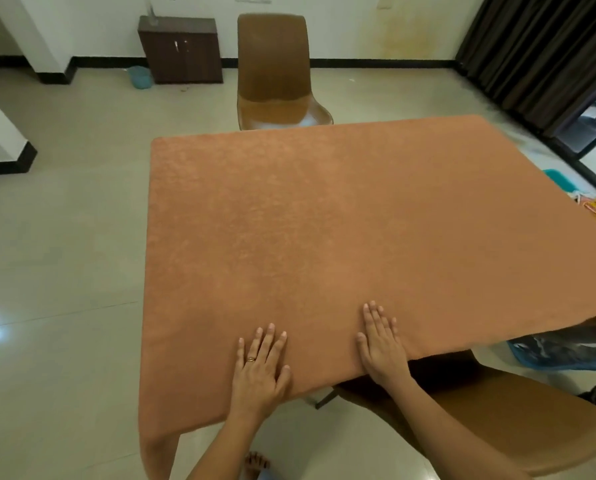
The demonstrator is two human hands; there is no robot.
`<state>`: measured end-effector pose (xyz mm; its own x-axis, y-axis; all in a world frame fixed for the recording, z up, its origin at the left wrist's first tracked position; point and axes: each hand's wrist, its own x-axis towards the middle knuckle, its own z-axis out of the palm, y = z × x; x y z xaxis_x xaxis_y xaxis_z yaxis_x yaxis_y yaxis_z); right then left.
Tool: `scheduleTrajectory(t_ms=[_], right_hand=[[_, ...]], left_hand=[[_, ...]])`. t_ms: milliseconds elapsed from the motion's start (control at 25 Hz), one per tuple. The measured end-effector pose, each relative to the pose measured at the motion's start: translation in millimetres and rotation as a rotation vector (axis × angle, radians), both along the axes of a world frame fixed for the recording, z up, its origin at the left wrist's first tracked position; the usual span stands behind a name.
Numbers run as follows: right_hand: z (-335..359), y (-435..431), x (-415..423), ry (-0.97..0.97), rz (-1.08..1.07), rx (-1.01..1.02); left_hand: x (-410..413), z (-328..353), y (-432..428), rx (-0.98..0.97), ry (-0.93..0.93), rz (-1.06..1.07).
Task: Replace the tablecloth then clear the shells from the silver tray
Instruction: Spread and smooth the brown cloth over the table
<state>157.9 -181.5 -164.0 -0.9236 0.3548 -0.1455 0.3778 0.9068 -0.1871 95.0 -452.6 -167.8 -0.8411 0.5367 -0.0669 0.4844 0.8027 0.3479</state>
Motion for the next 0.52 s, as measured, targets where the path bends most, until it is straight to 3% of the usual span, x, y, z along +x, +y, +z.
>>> scheduleTrajectory(t_ms=[120, 240, 360, 520], right_hand=[[2, -24, -2, 0.015, 0.106, -0.051], [-6, -60, -8, 0.019, 0.305, -0.074], [-9, -50, -3, 0.010, 0.298, -0.075], [-3, 28, 9, 0.030, 0.199, -0.044]], left_hand=[[18, 8, 37, 0.062, -0.058, 0.165], [34, 8, 71, 0.095, -0.046, 0.138], [36, -3, 76, 0.038, 0.008, 0.146], [34, -7, 70, -0.010, 0.029, 0.148]])
